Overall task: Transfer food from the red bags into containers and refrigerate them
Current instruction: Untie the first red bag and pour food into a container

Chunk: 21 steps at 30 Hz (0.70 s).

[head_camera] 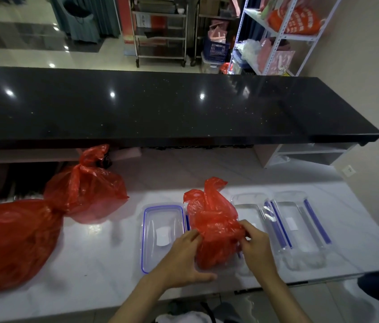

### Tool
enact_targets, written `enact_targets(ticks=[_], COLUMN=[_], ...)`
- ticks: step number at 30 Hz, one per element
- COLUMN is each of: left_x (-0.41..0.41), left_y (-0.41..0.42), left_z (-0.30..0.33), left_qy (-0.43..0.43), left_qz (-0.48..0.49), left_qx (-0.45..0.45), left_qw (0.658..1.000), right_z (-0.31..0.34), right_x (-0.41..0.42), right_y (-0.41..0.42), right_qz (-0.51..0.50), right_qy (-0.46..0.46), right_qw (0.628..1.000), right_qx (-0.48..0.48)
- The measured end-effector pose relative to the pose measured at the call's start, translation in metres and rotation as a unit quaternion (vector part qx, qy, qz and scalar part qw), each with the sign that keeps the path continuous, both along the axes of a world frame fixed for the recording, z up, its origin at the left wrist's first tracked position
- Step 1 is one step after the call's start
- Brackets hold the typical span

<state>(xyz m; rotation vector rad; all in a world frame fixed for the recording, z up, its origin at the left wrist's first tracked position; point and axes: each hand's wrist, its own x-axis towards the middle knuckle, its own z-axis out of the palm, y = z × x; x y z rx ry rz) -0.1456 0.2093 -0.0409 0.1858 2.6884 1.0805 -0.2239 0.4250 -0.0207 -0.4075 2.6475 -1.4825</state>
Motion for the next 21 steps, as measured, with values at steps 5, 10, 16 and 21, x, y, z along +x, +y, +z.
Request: enact_targets(ticks=[5,10,16,21], left_x=[-0.008,-0.011,-0.018,-0.023], left_y=[0.011,0.013,0.019,0.024], left_z=[0.005,0.006,0.004,0.020], left_qy=[0.096,0.111,0.173,0.185], left_qz=[0.101,0.148,0.155,0.179], left_qx=[0.015,0.082,0.112,0.176], left_qw=[0.990,0.979,0.966,0.950], right_z=[0.006,0.008,0.007,0.021], right_x=[-0.006,0.001,0.013,0.001], right_y=[-0.008,-0.001,0.003,0.002], right_qz=[-0.037,0.010,0.071,0.017], right_qy=[-0.025,-0.064,-0.025,0.004], right_qw=[0.997,0.996,0.997,0.999], right_qx=[-0.062,-0.064,0.004,-0.035])
